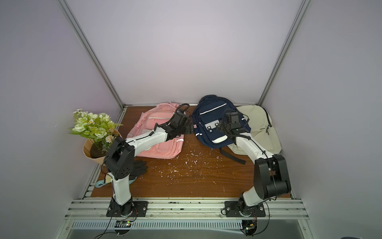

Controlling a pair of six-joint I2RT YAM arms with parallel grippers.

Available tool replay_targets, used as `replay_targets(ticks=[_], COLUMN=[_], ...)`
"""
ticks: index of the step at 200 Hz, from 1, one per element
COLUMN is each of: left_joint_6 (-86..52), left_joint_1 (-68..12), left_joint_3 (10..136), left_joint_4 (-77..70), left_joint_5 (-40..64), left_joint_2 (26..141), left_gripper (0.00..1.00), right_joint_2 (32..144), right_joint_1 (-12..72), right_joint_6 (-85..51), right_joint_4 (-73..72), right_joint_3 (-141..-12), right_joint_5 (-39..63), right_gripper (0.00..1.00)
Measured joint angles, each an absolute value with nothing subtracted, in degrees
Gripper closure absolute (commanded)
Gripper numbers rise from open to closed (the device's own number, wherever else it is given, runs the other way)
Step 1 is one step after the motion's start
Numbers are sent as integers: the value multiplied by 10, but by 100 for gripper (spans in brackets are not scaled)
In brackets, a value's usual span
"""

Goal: Zip up the backpack
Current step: Adjust the backpack at the center of the board.

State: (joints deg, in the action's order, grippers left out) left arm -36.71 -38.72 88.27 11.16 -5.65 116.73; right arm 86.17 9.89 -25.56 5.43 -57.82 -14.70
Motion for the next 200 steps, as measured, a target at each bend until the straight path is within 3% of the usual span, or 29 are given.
replay_targets(ticks=[30,46,66,99,144,200], left_joint_6=[-389,-397,-409,-406,-359,-289], left_joint_1=[-395,-395,-394,-393,-394,-386], left_joint_3=[927,943,975,1017,1024,1014], left_joint_4=[110,107,104,132,194,269], left_joint_5=[-18,4,20,10,-44,-62], left_joint_2=[1250,1283,1306,1335,1294,1131], left_gripper=[9,17,42,99,100,100], right_joint_2=[818,795,773,758,715,697], right_joint_1=[67,66,63,51,32,26], right_joint_6=[-264,-270,-278,-291,-305,-310], right_joint_4=[53,49,36,27,22,8], right_joint_3=[-511,-483,-454,-428,-403,-397], right_joint_5=[-147,-148,-148,-162,-192,-207], right_gripper=[6,6,6,7,7,7])
